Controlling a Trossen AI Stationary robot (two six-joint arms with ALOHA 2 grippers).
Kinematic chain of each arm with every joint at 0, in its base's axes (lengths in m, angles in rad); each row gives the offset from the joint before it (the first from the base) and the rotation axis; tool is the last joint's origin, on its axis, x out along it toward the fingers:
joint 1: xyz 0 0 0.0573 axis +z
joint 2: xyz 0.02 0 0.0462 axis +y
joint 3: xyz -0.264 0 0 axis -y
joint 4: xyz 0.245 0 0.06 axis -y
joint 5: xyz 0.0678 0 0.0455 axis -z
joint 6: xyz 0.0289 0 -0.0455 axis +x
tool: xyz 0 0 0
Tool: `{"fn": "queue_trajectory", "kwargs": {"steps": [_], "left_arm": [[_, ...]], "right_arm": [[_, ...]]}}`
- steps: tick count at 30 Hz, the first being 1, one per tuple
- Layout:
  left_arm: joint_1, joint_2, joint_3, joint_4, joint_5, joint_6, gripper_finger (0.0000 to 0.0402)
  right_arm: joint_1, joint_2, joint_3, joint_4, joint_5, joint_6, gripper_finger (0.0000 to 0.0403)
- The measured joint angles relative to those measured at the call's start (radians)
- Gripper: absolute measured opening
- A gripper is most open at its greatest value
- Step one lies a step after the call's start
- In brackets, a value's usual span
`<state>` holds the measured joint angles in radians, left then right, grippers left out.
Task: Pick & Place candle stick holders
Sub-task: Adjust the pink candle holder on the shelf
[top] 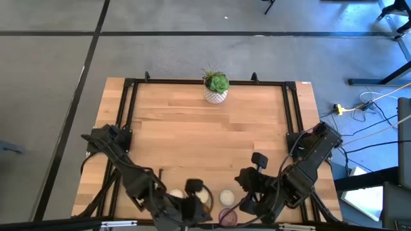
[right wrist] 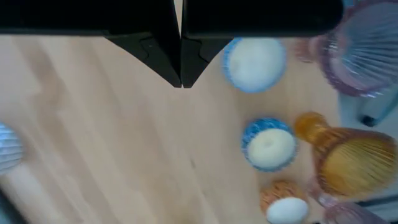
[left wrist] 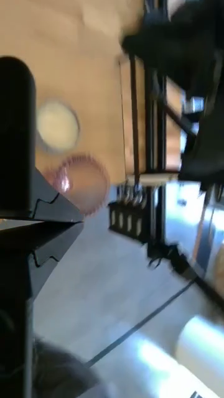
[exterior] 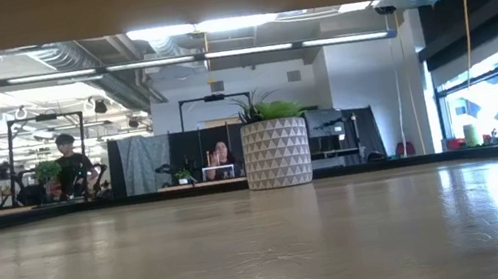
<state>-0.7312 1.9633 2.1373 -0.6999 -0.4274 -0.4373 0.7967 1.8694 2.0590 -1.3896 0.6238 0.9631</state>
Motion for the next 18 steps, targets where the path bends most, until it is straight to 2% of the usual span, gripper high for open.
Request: {"fn": "queue_trajectory", "kwargs": {"steps": [4,8,18], "left_arm": [[0.000,0.056,0.069,0.032,0.109,0.143,0.0002],[-0.003,0.113,0.133,0.023,0.160,0.232,0.0002],[0.013,0.206,0.206,-0.044,0.129,0.343,0.0002]], "right_arm": [[-0.007,0.000,0.000,0.070,-0.022,0.002,0.0000],[-0.009,0.000,0.000,0.122,-0.022,0.006,0.0000],[-0.014,0.000,0.000,0.122,0.012,0.152,0.0000]]}}
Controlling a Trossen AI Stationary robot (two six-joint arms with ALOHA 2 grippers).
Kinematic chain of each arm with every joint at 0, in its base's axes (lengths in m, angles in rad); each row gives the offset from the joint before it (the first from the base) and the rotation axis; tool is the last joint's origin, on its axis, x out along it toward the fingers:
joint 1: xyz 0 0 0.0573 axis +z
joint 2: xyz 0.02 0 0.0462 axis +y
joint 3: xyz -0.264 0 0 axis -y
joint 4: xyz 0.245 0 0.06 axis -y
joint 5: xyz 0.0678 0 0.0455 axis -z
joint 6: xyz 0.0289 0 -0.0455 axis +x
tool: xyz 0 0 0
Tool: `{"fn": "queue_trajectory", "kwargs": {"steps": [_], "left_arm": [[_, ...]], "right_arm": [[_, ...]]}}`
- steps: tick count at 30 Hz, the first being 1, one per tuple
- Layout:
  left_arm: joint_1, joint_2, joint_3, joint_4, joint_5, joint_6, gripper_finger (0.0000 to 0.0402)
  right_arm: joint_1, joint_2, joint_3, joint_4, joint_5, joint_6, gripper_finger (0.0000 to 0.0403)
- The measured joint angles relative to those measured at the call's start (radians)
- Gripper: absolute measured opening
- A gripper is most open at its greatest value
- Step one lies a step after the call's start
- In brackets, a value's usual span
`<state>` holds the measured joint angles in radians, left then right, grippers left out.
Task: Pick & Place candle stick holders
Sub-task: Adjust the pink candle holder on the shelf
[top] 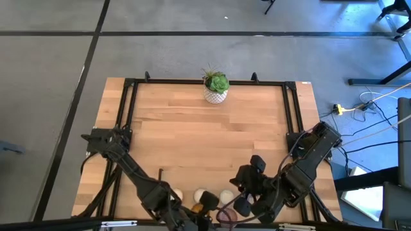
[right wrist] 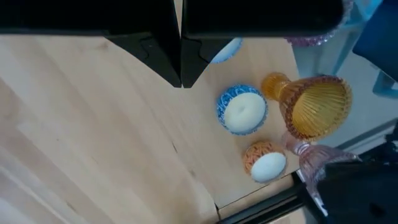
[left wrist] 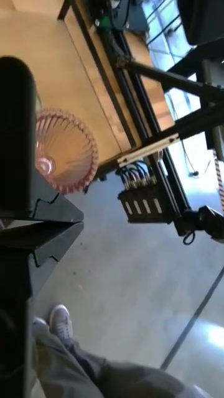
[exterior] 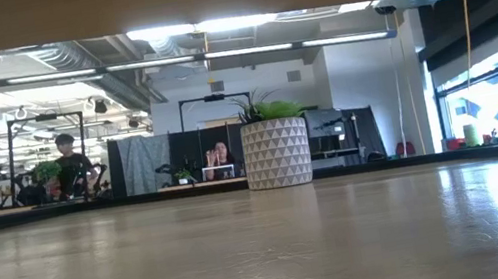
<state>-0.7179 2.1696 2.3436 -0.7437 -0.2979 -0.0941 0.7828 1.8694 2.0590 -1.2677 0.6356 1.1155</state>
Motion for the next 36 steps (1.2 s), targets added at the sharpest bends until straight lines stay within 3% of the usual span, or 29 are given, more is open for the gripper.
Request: {"fn": "queue_trajectory", "kwargs": {"steps": [4,11,14,19,26,36], "left_arm": [[0.013,0.000,0.001,-0.002,-0.001,0.015,0.0002],[0.030,0.000,0.001,-0.015,0.113,0.013,0.0002],[0.029,0.000,0.001,-0.040,0.113,0.004,0.0002],[0.032,0.000,0.001,-0.080,0.033,0.004,0.0002],[0.043,0.000,0.001,-0.080,0.024,-0.020,0.0002],[0.074,-0.028,0.001,-0.121,0.001,-0.303,0.0002]], "right_arm": [[-0.005,0.000,0.000,-0.015,-0.009,0.058,0.0000],[-0.005,0.000,0.000,-0.028,-0.012,0.099,0.0000],[-0.005,0.000,0.000,-0.037,-0.027,0.107,0.0000],[0.005,0.000,0.000,-0.034,-0.137,0.104,0.0000],[0.066,0.000,0.000,-0.024,-0.273,0.106,0.0000],[0.125,0.000,0.000,0.188,-0.391,0.056,0.0000]]}}
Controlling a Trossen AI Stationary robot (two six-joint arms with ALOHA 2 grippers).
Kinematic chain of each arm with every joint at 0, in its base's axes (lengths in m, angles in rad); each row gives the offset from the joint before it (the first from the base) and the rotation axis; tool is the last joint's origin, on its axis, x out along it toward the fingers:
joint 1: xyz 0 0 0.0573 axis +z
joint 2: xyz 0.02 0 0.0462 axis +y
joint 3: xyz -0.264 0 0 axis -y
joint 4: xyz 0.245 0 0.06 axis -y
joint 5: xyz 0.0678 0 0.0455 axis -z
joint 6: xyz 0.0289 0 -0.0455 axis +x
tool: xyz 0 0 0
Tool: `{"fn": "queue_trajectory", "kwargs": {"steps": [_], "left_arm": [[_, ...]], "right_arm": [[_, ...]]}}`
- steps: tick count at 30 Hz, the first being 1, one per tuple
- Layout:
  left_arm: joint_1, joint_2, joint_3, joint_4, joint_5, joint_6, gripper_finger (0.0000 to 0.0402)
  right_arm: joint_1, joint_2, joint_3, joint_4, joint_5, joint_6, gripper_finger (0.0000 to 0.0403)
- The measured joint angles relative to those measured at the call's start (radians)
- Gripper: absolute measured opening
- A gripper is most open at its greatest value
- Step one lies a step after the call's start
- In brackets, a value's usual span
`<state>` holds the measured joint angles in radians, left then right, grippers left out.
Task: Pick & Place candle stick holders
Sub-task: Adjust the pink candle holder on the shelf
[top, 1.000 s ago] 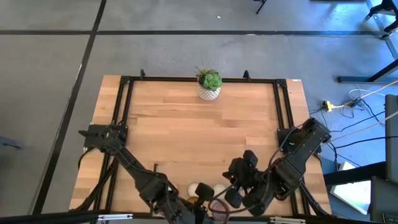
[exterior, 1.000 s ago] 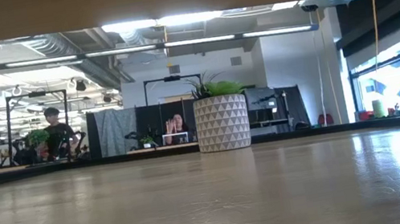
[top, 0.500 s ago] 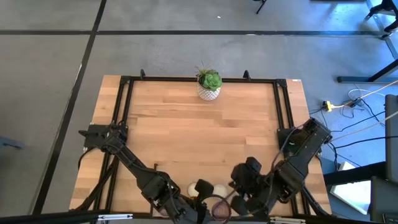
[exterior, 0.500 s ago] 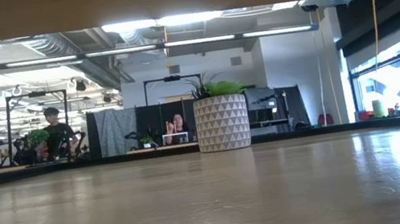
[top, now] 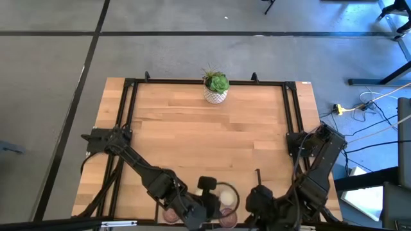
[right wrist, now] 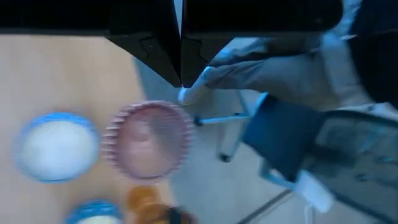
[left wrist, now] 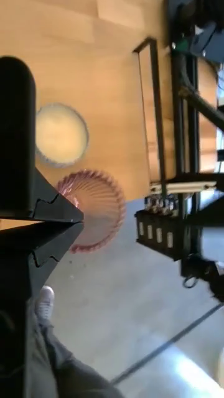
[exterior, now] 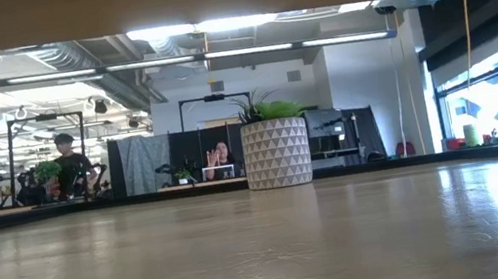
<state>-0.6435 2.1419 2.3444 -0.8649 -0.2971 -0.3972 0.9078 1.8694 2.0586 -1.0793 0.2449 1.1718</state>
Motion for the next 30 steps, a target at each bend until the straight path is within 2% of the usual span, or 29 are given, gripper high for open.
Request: {"fn": "queue_trajectory", "kwargs": {"steps": [4,10,16,21,26,30], "left_arm": [[0.014,-0.017,0.000,0.005,0.001,-0.006,0.0002],[0.035,-0.019,0.000,0.008,0.060,-0.017,0.0002],[0.059,-0.020,0.000,0.003,-0.016,-0.037,0.0002],[0.076,-0.022,0.000,-0.017,-0.032,-0.078,0.0002],[0.080,-0.022,0.000,-0.089,-0.140,-0.161,0.0002],[0.091,-0.022,0.000,-0.113,-0.191,-0.245,0.0002]], "right_arm": [[0.010,0.001,0.000,0.063,-0.063,-0.022,0.0000],[0.009,0.042,0.000,0.099,-0.145,-0.015,0.0000],[-0.005,0.074,0.000,0.200,-0.183,-0.087,0.0000],[-0.013,0.083,-0.002,0.219,-0.189,-0.137,0.0000],[-0.049,0.097,-0.010,0.227,-0.191,-0.155,0.0000],[-0.067,0.152,-0.010,0.319,-0.252,-0.180,0.0000]]}}
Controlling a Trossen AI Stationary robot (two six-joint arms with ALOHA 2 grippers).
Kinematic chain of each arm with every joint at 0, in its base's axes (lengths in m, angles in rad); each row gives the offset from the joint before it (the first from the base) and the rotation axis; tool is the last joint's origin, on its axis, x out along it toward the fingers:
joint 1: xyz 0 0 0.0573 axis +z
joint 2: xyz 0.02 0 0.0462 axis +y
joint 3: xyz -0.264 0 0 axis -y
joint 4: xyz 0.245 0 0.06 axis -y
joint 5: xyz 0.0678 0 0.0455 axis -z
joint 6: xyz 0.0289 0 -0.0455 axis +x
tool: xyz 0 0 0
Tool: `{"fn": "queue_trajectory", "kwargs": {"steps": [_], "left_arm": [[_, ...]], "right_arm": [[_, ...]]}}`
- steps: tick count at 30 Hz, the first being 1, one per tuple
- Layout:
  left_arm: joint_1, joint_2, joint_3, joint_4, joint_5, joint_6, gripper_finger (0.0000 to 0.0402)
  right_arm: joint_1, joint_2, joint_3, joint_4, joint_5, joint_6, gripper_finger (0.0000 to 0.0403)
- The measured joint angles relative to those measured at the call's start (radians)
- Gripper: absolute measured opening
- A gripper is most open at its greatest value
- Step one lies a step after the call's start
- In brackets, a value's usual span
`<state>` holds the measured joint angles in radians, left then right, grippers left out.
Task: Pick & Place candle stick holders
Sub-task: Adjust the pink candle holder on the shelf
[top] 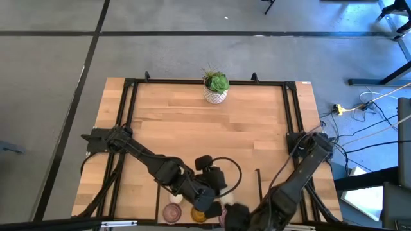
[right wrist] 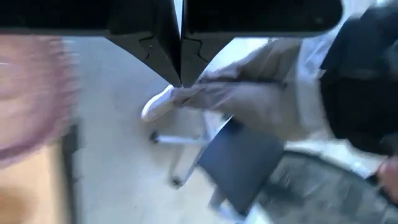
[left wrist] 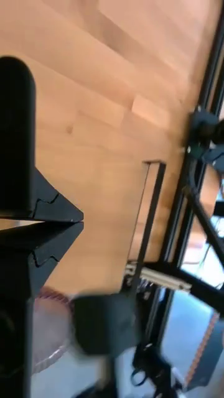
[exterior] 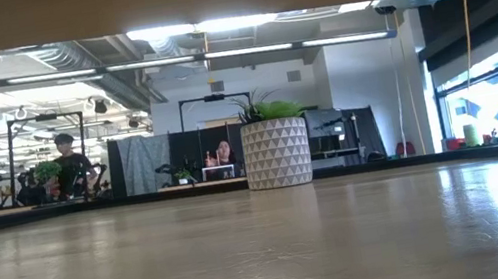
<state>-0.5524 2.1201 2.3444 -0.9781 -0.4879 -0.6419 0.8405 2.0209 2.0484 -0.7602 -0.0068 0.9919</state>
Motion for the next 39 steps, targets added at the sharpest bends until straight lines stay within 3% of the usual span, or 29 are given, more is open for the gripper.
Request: {"fn": "queue_trajectory", "kwargs": {"steps": [3,13,39], "left_arm": [[0.000,0.000,0.000,0.000,-0.029,-0.029,0.0002],[-0.010,-0.008,0.000,-0.031,-0.164,-0.088,0.0002],[-0.010,-0.014,0.000,-0.030,-0.173,-0.070,0.0002]], "right_arm": [[-0.001,0.006,0.000,0.020,-0.042,-0.010,0.0000],[-0.006,0.003,0.001,-0.004,-0.008,-0.017,0.0000],[-0.008,0.003,0.001,-0.081,0.081,-0.034,0.0000]]}}
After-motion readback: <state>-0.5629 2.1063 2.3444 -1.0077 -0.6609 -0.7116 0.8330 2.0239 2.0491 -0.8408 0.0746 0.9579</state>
